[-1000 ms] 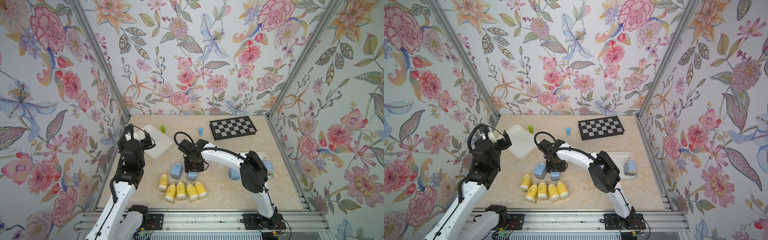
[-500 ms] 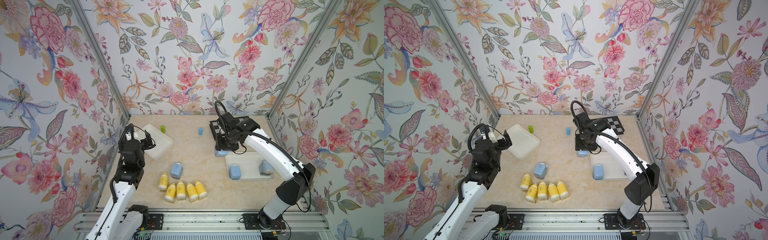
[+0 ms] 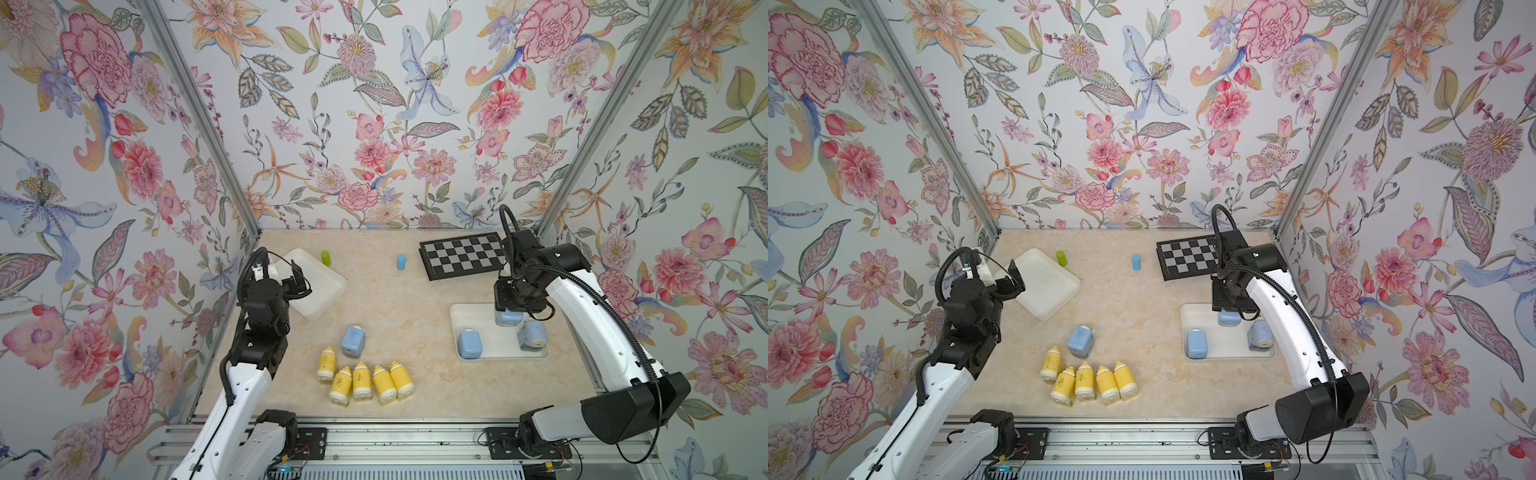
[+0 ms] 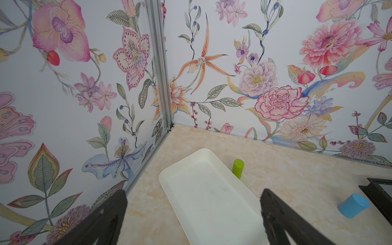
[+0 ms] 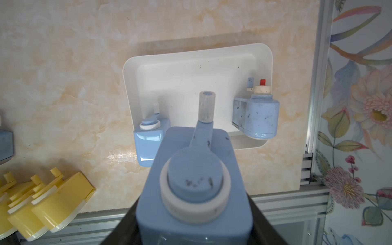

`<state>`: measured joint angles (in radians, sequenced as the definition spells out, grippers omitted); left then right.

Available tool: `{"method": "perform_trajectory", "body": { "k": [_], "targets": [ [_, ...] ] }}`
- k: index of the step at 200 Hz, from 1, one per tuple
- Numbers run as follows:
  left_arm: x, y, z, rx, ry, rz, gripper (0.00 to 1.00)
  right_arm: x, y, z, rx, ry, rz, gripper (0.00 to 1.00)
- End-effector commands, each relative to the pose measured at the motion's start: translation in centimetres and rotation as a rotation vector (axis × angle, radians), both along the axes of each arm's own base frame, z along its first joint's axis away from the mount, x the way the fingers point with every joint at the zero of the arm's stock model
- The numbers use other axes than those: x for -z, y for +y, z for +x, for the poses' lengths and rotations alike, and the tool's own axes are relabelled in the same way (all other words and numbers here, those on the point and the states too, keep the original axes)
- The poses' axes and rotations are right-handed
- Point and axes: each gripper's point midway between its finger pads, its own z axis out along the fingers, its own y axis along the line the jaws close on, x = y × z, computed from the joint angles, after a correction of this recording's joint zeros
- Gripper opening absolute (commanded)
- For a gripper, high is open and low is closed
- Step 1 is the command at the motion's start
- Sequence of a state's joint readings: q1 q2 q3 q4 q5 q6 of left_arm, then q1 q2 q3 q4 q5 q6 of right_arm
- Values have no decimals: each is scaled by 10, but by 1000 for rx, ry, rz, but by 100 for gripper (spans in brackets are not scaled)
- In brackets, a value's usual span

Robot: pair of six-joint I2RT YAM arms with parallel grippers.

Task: Place the pencil sharpeners by color into the storage box
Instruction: Place the pencil sharpener in the storage box.

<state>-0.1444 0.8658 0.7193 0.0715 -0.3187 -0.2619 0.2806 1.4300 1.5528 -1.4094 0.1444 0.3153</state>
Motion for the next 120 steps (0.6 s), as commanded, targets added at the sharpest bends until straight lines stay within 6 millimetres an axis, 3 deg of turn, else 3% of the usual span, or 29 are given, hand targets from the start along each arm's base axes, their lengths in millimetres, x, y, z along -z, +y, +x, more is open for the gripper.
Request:
{"method": "perform_trajectory", "body": {
  "k": [1, 120],
  "targets": [
    [0, -4, 0, 11, -13, -17, 99, 5, -21, -11, -25, 41, -71, 43],
    [1, -4, 1, 12, -8, -15, 99, 76, -16, -8, -22, 184, -38, 43]
  ]
}}
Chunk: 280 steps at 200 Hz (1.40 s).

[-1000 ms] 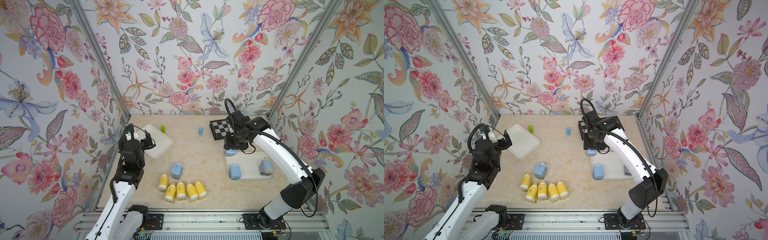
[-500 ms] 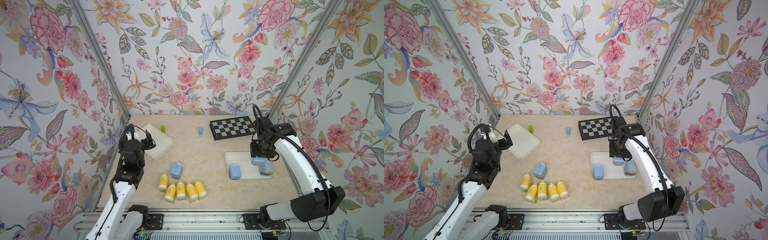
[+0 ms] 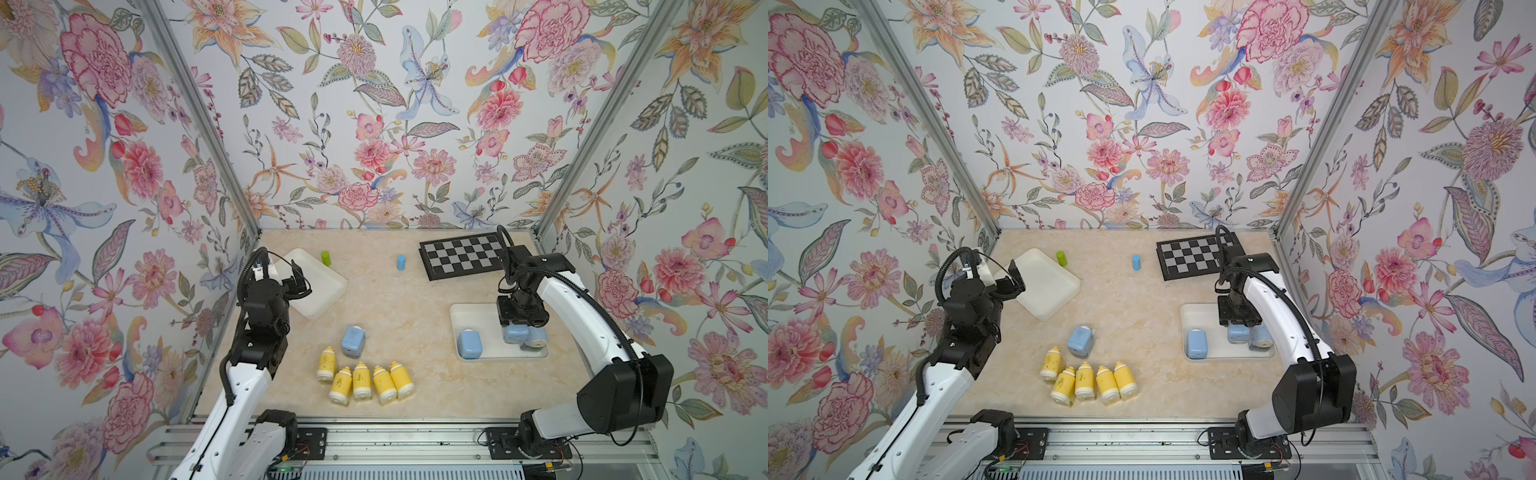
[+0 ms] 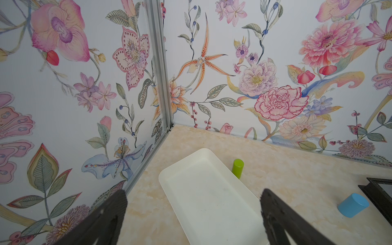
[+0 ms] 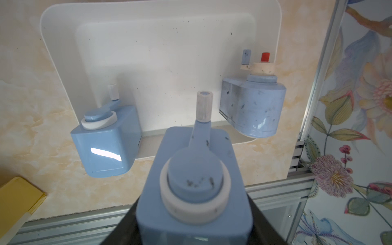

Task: Place the pencil sharpeners by color into the storage box
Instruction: Place the pencil sharpener in the storage box.

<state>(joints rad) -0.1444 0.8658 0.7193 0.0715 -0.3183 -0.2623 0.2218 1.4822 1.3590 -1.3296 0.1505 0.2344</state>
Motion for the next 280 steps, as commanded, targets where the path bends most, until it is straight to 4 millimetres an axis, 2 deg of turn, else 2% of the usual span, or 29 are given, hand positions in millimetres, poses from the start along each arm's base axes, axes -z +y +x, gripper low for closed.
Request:
{"method": "perform_trajectory", "body": {
  "k": [1, 57, 124, 177, 280],
  "targets": [
    [1, -4, 1, 11, -9, -15, 99, 14, 3, 1, 1, 15, 22, 43],
    [2, -3, 1, 10, -6, -13, 99, 49, 13, -4, 33, 48, 78, 43],
    [2, -4, 1, 11, -6, -13, 99, 73, 19, -2, 27, 75, 106, 44],
    [2, -3, 1, 9, -5, -11, 100, 85, 24, -1, 19, 106, 126, 44],
    [1, -3, 0, 7, -6, -9, 99, 97, 28, -7, 18, 129, 142, 45]
  ]
}}
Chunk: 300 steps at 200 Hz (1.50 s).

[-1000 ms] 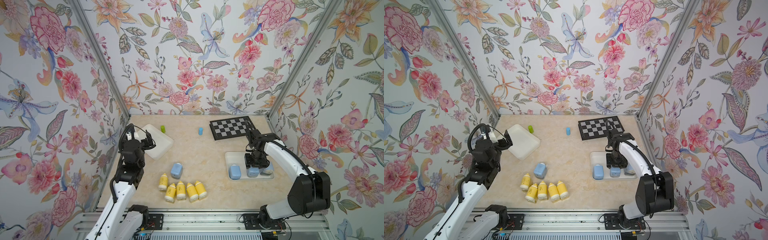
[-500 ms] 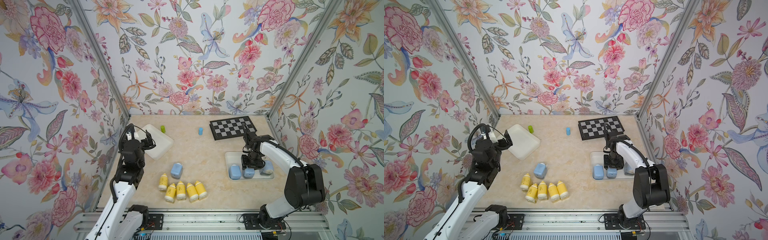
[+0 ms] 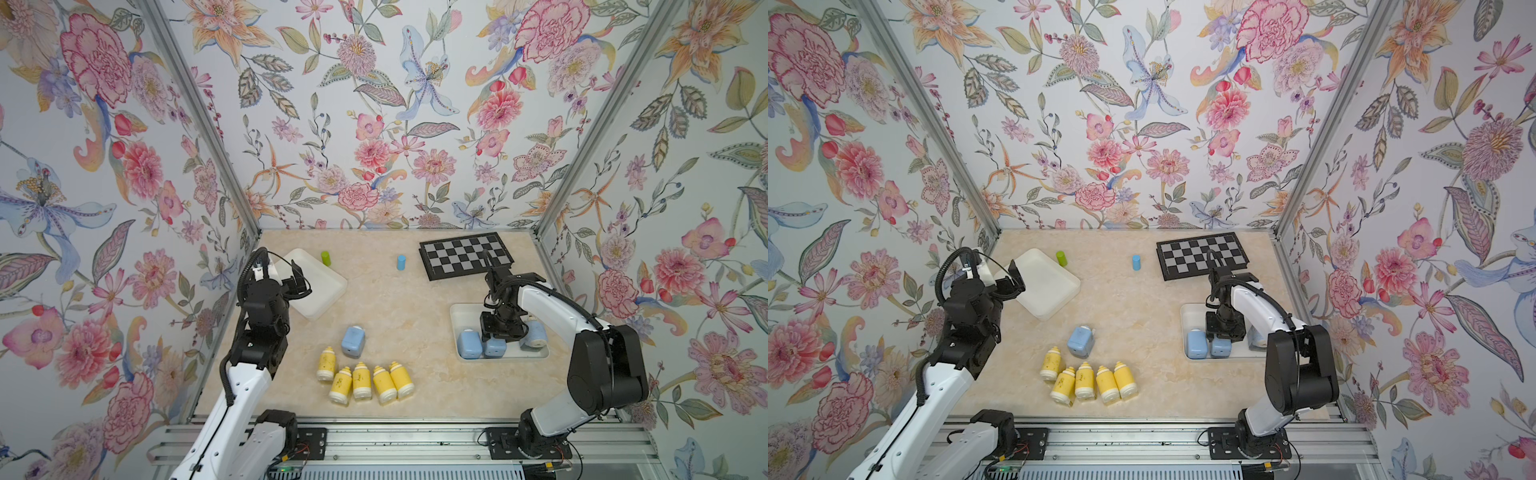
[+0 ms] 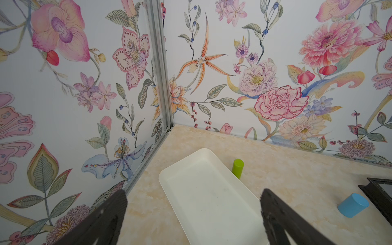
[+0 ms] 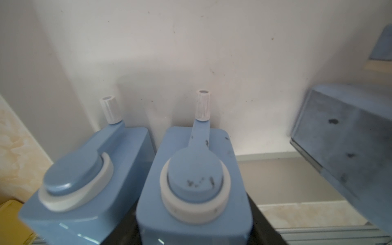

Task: Place the pencil sharpeners by color into the storage box
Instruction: Place the pencil sharpener in the storage box.

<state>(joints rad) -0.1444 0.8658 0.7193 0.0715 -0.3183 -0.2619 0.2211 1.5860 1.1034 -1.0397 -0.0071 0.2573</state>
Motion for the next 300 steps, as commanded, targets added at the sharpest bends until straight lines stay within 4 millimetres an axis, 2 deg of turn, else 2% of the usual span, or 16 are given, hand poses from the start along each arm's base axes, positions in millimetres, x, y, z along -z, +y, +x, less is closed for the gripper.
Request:
{"method": "perform_trajectory", "body": {
  "k": [1, 155, 226, 300],
  "targets": [
    [1, -3, 0, 7, -6, -10, 99, 6, 1, -6, -8, 27, 4, 45],
    [2, -3, 0, 7, -6, -10, 99, 19, 9, -14, -16, 52, 12, 49],
    [2, -3, 1, 10, -4, -10, 99, 22, 10, -15, -23, 60, 9, 60],
    [2, -4, 1, 11, -3, -10, 100, 22, 10, -15, -27, 57, 7, 66]
  ]
}}
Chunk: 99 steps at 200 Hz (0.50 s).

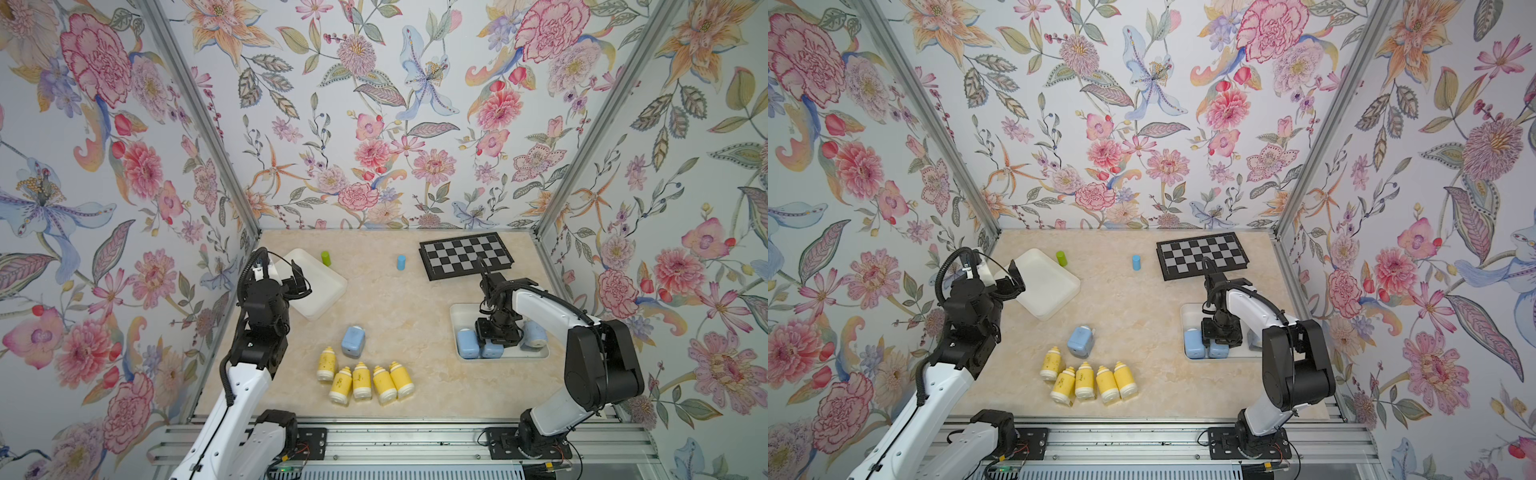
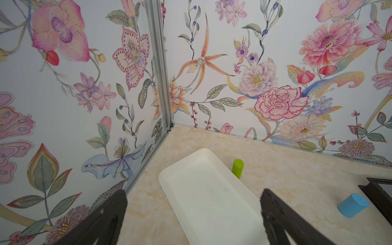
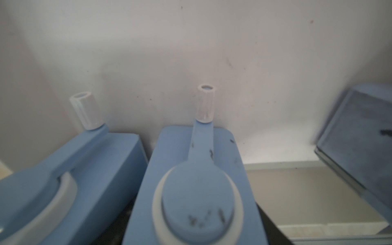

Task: Place the pencil sharpeners by color into the storage box
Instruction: Place the pencil sharpener in the storage box.

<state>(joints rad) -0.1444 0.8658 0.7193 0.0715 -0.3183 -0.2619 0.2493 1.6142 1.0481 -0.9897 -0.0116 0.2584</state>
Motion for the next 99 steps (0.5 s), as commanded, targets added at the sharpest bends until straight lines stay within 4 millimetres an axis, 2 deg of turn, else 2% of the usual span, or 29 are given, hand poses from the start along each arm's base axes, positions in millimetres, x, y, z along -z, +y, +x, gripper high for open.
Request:
{"method": "perform_trajectory", "body": {
  "k": [1, 53, 99],
  "targets": [
    [2, -4, 1, 11, -3, -10, 99, 1, 4, -6, -1, 22, 9, 66],
    [2, -4, 1, 11, -5, -11, 100, -11, 5, -3, -2, -8, 15, 67],
    [1, -4, 1, 11, -6, -12, 99, -31, 2, -1, -6, -42, 4, 67]
  ]
}}
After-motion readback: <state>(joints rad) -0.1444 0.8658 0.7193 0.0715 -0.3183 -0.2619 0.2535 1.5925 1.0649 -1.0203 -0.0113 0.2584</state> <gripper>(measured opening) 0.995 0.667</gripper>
